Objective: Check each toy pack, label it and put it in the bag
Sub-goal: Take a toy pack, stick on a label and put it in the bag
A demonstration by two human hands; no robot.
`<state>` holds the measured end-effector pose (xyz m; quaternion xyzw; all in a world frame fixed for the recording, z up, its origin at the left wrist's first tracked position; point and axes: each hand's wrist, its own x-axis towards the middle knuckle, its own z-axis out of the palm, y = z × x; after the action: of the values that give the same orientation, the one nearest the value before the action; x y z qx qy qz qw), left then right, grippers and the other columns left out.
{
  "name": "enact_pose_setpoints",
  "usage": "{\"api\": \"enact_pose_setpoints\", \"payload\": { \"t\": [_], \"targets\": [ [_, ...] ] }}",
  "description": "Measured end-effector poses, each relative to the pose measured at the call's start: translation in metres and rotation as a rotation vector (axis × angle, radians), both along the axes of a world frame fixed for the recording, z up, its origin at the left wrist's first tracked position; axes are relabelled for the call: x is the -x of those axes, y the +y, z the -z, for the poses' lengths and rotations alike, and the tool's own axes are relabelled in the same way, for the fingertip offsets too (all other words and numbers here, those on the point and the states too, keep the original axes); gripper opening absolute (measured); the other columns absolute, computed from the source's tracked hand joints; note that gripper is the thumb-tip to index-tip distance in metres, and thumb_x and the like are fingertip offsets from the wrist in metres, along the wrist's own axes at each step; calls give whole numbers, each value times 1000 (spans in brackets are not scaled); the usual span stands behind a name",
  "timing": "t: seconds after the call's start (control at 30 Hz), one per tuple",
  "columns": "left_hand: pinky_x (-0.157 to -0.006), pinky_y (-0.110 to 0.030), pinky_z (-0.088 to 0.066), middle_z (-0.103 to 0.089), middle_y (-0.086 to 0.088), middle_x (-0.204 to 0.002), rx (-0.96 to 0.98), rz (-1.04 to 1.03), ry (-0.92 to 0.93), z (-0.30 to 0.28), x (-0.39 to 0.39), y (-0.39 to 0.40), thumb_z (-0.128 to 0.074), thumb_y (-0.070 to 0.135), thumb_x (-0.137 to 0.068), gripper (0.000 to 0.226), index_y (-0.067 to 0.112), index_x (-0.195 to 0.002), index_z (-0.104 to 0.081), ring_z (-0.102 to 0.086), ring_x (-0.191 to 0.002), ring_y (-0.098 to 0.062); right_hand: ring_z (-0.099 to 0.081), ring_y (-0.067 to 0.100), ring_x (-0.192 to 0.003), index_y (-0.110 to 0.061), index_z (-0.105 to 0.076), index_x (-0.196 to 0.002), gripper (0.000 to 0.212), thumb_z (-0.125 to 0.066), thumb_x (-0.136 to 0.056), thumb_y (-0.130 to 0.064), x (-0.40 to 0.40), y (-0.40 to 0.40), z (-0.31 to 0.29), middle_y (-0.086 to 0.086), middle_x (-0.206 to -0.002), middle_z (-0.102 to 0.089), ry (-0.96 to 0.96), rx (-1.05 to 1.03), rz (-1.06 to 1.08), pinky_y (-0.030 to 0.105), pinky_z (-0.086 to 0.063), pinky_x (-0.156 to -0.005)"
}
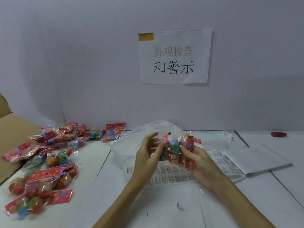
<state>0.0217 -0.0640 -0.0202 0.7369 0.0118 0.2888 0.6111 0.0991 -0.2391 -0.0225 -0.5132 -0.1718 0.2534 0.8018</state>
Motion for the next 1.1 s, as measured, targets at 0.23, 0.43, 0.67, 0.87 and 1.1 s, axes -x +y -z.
{"api": "enact_pose_setpoints", "payload": {
  "t": [0.23, 0.43, 0.67, 0.87, 1.1],
  "targets": [
    [-74, -23, -60, -79, -3, -100, 287, 131, 149, -4, 1, 5, -77, 26, -91, 16, 15, -103, -76, -77, -94, -23, -78, 21, -93, -28, -84, -101, 33, -67, -87, -52, 3, 0, -4, 7, -96, -81, -243, 256, 298, 26, -61, -69],
    [-75, -29, -61, -79, -11, -105, 386, 148, 150, -7, -1, 7, -72, 37, -88, 26, 16, -102, -78, -76, -94, -34, -78, 27, -92, -19, -82, -105, 38, -70, -88, -50, 6, 3, -5, 12, -102, -80, -180, 167, 238, 37, -61, -74],
    [-76, -34, -65, -79, 6, -106, 242, 41, 144, -4, 1, 4, -63, 37, -99, 24, 31, -118, -76, -77, -97, -20, -76, 10, -98, -34, -82, -105, 18, -76, -88, -32, 6, -2, -3, -11, -102, -79, -403, 318, 208, 24, -62, -71],
    [-77, -30, -63, -78, 3, -111, 292, 117, 195, -10, 1, 7, -74, 47, -86, 41, 31, -123, -71, -77, -98, -19, -77, 19, -96, -26, -84, -93, 25, -69, -96, -6, -1, -3, 0, -1, -99, -80, -314, 261, 307, 27, -63, -69],
    [-82, -31, -63, -80, 0, -104, 184, 154, 110, -11, 6, 8, -80, 42, -81, 34, 28, -112, -79, -77, -99, -21, -73, 12, -108, -37, -77, -117, 29, -70, -90, -45, 6, -3, -9, -6, -112, -78, -481, 228, 246, 25, -60, -92]
  ]
}}
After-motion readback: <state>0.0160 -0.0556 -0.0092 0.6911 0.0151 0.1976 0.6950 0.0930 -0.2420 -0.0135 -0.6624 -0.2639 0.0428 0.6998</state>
